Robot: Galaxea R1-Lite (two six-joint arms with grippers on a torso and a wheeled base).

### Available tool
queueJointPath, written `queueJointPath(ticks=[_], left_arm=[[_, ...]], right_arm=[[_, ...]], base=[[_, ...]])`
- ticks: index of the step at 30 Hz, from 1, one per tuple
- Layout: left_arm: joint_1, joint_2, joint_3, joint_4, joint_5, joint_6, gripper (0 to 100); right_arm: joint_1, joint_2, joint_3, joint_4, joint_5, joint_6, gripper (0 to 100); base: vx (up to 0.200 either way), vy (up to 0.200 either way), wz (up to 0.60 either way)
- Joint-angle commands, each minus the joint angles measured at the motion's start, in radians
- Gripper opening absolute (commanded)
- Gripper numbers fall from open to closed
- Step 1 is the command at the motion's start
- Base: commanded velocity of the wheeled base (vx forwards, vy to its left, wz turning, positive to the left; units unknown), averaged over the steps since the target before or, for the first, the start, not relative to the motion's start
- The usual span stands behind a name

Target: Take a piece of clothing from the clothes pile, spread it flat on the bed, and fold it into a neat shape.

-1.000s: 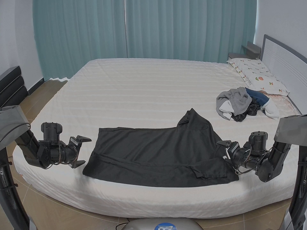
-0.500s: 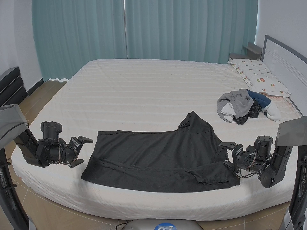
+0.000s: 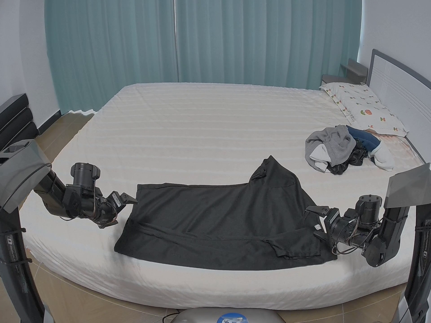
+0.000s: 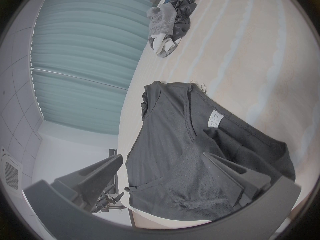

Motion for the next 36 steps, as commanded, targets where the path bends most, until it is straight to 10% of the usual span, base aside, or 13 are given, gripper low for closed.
queueJointPath(ticks=[1, 18, 19, 36], left_arm=[[-0.023, 0.087, -0.057, 0.003, 0.060, 0.021, 100], [-0.057, 0.119, -0.083, 0.000, 0.082, 0.020, 100], [-0.057, 0.119, -0.083, 0.000, 0.082, 0.018, 0], [-0.049, 0.134, -0.076, 0.000, 0.201, -0.043, 0]], right_arm=[[0.002, 0.013, -0.001, -0.001, 0.000, -0.011, 100], [0.015, 0.028, 0.002, -0.014, -0.006, -0.034, 100], [0.013, 0.029, 0.004, -0.015, -0.006, -0.034, 100], [0.016, 0.034, 0.004, -0.015, -0.019, -0.035, 100]], base=[[0.000, 0.000, 0.00], [0.000, 0.000, 0.00], [0.000, 0.000, 0.00], [0.000, 0.000, 0.00]])
